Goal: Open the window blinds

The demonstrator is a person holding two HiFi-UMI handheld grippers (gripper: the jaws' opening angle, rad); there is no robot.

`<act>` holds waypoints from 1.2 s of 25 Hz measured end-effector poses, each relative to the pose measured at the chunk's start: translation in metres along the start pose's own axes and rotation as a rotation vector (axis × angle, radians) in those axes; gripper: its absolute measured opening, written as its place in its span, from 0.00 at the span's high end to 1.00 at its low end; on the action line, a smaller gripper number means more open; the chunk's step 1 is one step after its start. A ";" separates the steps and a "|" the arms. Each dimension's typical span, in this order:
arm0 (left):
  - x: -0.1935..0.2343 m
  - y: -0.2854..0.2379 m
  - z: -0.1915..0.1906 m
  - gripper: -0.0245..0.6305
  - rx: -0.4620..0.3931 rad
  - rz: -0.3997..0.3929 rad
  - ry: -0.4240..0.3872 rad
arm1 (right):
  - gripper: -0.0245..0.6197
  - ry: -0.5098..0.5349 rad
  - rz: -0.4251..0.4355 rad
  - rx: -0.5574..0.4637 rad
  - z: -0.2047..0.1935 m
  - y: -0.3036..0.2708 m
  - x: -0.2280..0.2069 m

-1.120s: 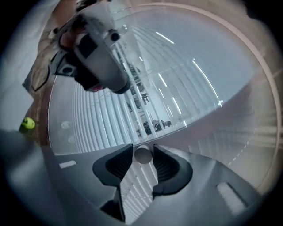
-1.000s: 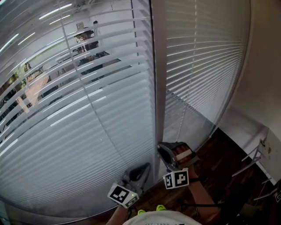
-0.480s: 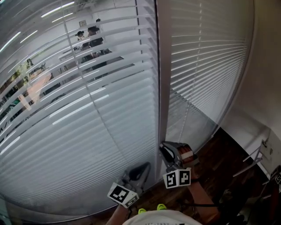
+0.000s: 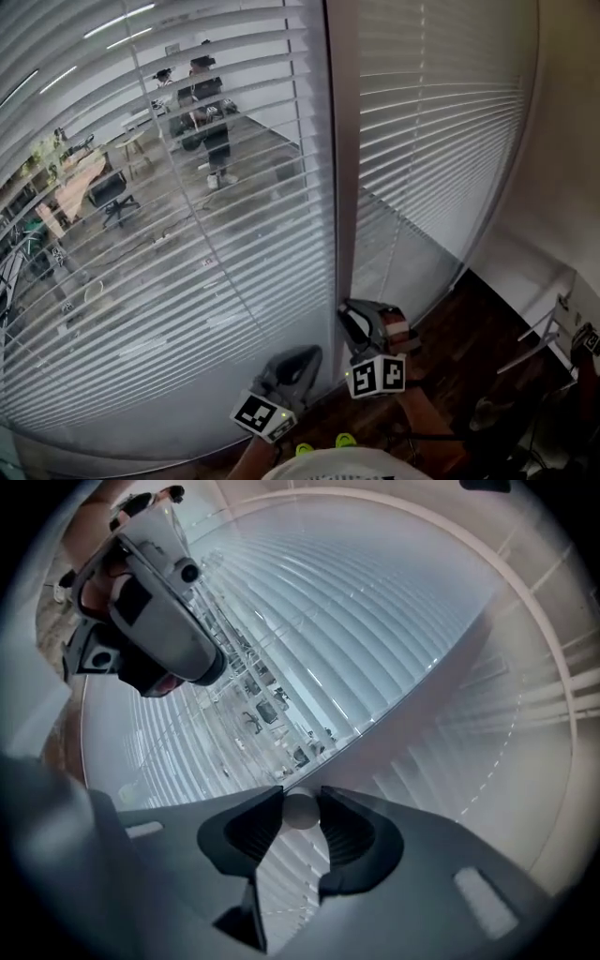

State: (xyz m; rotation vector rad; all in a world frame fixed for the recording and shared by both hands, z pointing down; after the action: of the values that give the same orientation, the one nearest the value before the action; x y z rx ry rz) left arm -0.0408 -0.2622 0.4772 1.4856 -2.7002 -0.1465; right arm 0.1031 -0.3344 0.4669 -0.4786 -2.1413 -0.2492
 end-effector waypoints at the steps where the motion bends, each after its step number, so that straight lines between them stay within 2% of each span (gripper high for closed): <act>1: 0.000 0.001 0.000 0.98 0.001 0.001 0.001 | 0.76 0.000 -0.001 0.000 0.000 0.000 0.000; 5: -0.003 -0.001 0.004 0.98 -0.045 0.007 0.021 | 0.75 -0.016 -0.002 0.000 -0.002 0.000 0.001; 11: 0.001 0.002 -0.003 0.98 -0.034 0.013 0.007 | 0.73 -0.136 0.053 -0.019 -0.006 0.002 0.001; 15: 0.002 0.005 -0.011 0.98 -0.028 0.011 -0.007 | 0.79 -0.178 0.061 -0.055 -0.004 0.012 0.004; 20: -0.003 0.004 0.003 0.98 -0.075 0.008 0.000 | 0.94 -0.221 0.082 -0.078 0.008 0.023 -0.001; 30: 0.005 0.012 0.018 0.98 -0.073 0.012 -0.016 | 0.95 -0.277 0.128 -0.057 0.026 0.014 -0.013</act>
State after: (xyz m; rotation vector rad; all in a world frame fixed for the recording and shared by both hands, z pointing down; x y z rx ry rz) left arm -0.0552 -0.2593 0.4603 1.4541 -2.6843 -0.2550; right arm 0.0962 -0.3157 0.4411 -0.7154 -2.3653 -0.1804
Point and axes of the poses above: the fingertips, and each gripper's own axes: y backward along the fingers, x to its left, z out of its top, the point moved 9 cm from there along y, backward along the fingers, and after that the axes turned 11 degrees about -z, right-handed, at the moved point
